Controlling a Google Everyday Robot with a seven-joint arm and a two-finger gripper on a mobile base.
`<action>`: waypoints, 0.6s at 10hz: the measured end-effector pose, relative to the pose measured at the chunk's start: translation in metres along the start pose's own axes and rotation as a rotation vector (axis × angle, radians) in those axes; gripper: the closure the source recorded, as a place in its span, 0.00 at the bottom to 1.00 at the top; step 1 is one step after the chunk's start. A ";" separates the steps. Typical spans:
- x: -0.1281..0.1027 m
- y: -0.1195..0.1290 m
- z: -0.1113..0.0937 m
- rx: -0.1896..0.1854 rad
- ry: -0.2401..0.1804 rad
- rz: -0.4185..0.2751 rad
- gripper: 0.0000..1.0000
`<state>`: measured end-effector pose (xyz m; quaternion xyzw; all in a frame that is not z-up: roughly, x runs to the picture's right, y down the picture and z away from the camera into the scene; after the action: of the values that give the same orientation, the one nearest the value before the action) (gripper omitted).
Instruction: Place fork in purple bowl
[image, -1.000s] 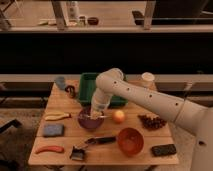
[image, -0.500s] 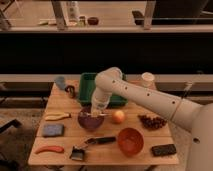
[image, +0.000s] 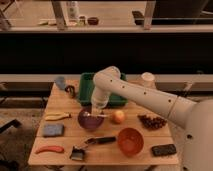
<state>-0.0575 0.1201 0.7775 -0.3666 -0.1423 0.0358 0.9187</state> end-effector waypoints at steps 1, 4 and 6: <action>0.002 -0.001 0.000 0.001 0.003 0.006 0.20; 0.004 -0.001 -0.001 0.009 0.002 0.024 0.20; 0.005 -0.001 -0.011 0.041 -0.014 0.040 0.20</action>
<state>-0.0493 0.1123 0.7718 -0.3501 -0.1405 0.0598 0.9242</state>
